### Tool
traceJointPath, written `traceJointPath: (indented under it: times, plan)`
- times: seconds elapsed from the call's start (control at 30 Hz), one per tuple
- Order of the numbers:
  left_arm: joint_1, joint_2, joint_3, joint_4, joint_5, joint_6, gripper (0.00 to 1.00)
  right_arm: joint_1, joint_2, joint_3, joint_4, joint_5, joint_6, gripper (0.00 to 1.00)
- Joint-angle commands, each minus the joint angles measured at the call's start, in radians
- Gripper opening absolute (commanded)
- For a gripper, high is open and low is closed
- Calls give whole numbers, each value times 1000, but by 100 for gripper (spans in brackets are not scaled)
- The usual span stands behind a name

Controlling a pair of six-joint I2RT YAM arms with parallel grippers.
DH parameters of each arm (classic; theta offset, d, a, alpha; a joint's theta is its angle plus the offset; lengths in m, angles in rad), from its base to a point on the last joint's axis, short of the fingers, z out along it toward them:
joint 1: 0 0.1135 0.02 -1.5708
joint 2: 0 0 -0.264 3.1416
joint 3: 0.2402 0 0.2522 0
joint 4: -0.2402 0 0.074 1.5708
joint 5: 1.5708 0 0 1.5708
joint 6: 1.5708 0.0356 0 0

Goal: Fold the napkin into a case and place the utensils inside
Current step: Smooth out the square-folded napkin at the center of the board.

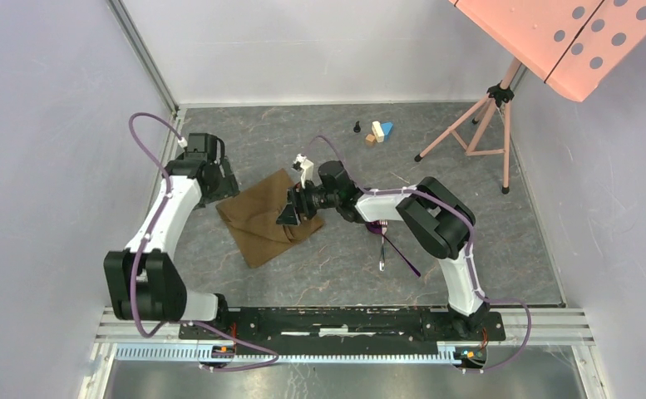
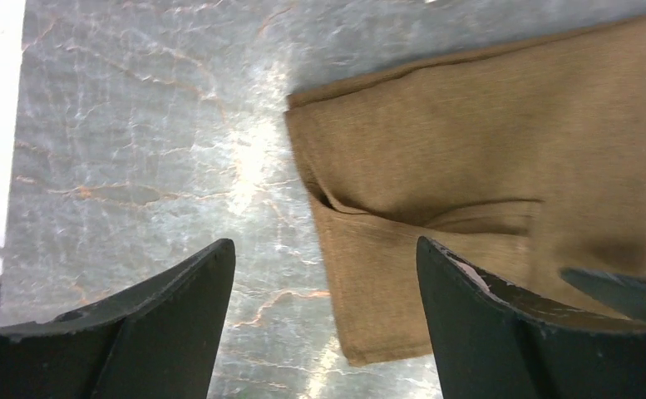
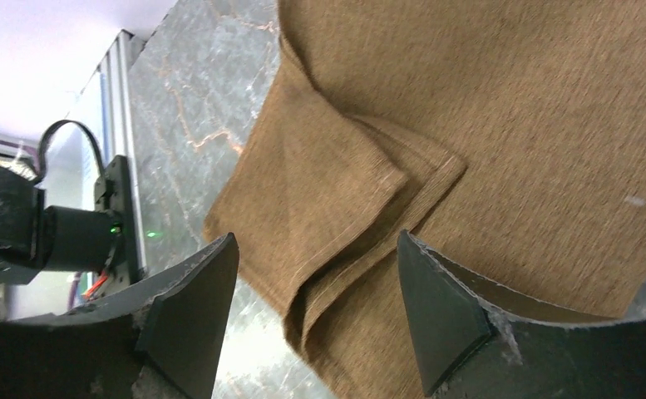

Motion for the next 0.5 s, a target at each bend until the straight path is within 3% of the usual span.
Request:
traceJointPath:
  times: [0.0, 0.13, 0.47]
  plan:
    - [0, -70, 0, 49, 140, -32, 87, 0, 52, 112, -80, 43, -105, 77]
    - [0, -114, -49, 94, 214, -35, 87, 3, 119, 210, -143, 55, -128, 78]
    - [0, -173, -97, 101, 241, -8, 88, 37, 146, 219, -152, 115, -77, 78]
